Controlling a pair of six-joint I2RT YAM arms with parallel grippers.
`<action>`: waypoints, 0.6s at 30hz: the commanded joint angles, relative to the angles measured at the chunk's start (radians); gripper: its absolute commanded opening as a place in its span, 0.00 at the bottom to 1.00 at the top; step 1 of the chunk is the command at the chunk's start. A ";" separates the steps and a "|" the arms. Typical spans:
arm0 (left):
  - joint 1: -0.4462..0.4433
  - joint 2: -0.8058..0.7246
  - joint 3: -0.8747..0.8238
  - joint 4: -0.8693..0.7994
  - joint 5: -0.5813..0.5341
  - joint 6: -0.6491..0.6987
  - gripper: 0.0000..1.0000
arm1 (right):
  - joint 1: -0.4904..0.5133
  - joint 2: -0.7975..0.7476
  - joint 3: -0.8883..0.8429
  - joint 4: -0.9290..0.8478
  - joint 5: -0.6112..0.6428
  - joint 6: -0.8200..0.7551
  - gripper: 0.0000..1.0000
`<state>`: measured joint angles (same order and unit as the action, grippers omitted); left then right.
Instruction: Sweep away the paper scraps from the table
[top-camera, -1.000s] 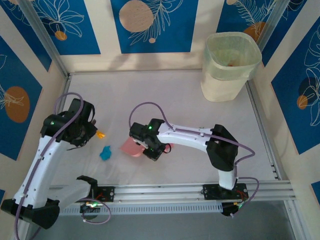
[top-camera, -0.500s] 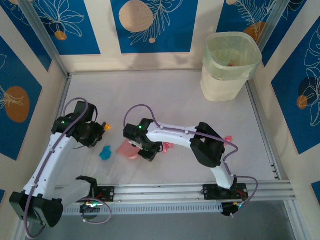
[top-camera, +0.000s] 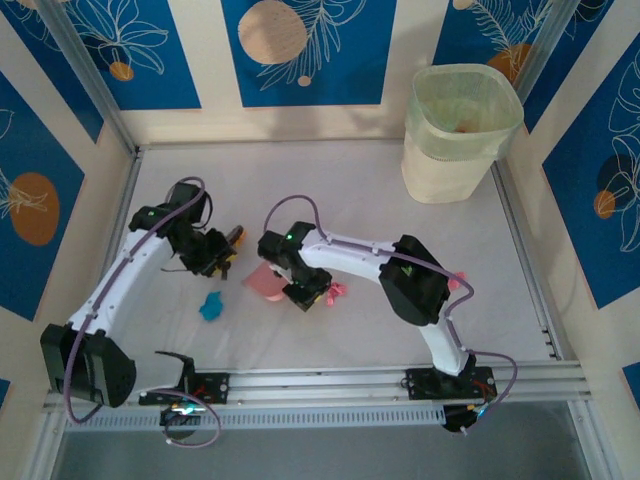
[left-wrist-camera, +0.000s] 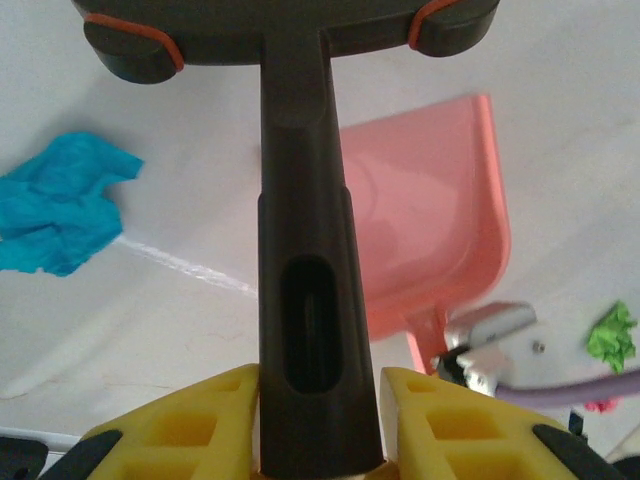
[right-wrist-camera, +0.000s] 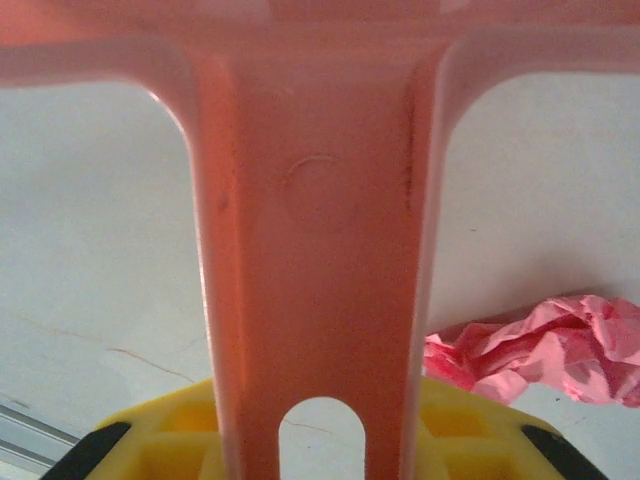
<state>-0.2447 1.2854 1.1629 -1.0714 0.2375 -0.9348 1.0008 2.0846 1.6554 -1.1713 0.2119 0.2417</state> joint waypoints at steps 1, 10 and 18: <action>-0.029 0.008 0.028 -0.003 0.128 0.063 0.00 | -0.035 0.013 0.013 -0.023 -0.054 0.060 0.00; -0.108 0.084 0.095 -0.008 0.266 0.103 0.00 | -0.090 0.016 0.000 0.025 -0.065 0.092 0.00; -0.127 0.115 0.259 -0.068 0.206 0.090 0.00 | -0.120 -0.013 -0.058 0.076 -0.066 0.129 0.00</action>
<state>-0.3668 1.3991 1.3380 -1.0882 0.4500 -0.8536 0.8879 2.0853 1.6299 -1.1015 0.1749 0.3351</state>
